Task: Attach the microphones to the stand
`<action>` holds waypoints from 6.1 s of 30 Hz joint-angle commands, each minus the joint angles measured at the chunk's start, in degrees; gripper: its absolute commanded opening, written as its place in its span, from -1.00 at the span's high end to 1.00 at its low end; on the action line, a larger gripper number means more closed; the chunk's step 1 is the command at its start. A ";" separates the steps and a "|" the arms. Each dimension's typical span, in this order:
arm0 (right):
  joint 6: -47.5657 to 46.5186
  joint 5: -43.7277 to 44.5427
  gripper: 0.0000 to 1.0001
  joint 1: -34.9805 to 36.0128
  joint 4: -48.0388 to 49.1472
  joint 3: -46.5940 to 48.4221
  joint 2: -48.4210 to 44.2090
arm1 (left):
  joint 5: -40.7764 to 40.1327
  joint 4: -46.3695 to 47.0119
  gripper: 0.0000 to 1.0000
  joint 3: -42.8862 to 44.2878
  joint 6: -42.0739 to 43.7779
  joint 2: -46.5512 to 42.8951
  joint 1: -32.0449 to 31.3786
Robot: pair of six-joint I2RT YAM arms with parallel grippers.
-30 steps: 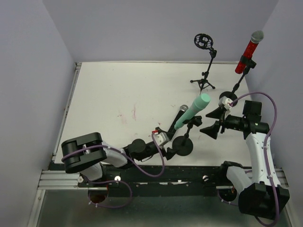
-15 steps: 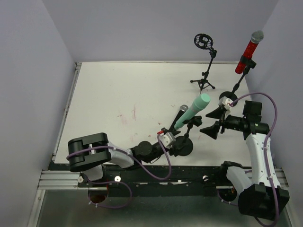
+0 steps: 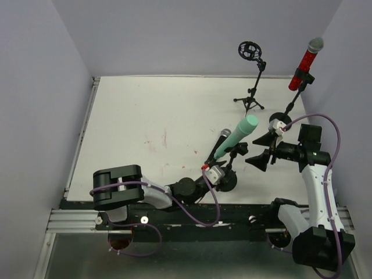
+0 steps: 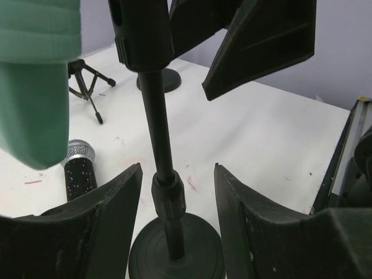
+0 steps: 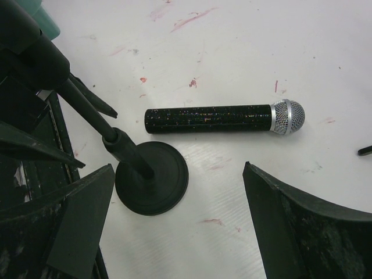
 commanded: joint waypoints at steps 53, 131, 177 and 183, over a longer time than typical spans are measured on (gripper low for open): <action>0.19 0.00 -0.99 -0.12 0.42 -0.17 -0.40 | 20.88 -28.79 1.00 10.45 -4.30 -29.88 46.15; 16.96 2.35 -0.98 0.67 11.83 9.65 6.88 | 39.42 -47.28 -0.66 3.24 -37.79 -37.15 75.11; 38.42 53.52 0.28 14.21 61.59 31.29 48.55 | 50.16 -77.90 -0.97 7.46 -17.59 -56.85 75.20; 38.33 51.25 0.78 14.12 61.06 30.95 47.25 | 51.56 -77.73 -0.97 7.46 -17.32 -56.94 75.20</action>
